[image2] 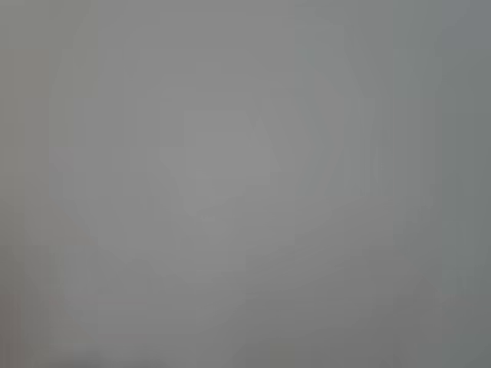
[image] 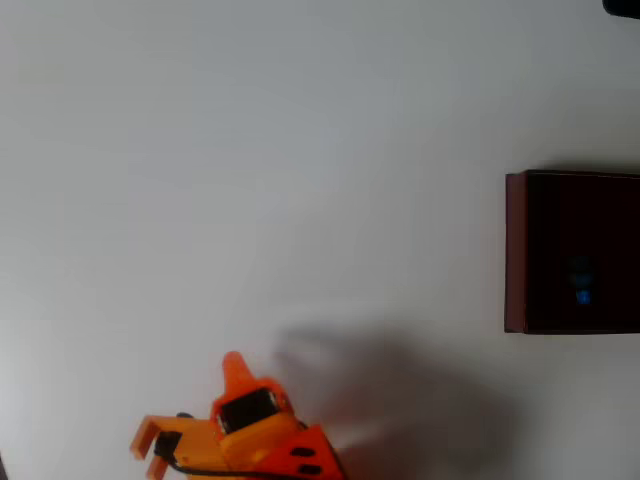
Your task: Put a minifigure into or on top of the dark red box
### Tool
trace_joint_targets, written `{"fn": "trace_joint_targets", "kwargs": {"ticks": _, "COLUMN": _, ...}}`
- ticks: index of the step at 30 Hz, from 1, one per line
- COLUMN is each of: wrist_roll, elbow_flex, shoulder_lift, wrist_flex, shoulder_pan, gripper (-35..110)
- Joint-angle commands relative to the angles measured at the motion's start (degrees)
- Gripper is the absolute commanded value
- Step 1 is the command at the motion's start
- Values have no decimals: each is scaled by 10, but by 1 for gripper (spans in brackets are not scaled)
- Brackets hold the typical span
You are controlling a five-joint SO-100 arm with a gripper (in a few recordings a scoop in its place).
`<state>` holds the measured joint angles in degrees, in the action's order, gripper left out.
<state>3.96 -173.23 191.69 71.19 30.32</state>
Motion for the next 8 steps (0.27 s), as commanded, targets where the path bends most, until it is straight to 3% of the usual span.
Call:
{"fn": "trace_joint_targets", "kwargs": {"ticks": 1, "wrist_roll": -10, "elbow_flex": -1, "shoulder_lift": 5, "wrist_flex": 7, "shoulder_pan": 3, "gripper": 7}}
{"fn": "trace_joint_targets", "kwargs": {"ticks": 8, "wrist_roll": -14, "elbow_flex": 10, "shoulder_lift": 5, "wrist_flex": 49, "shoulder_pan": -5, "gripper": 8}}
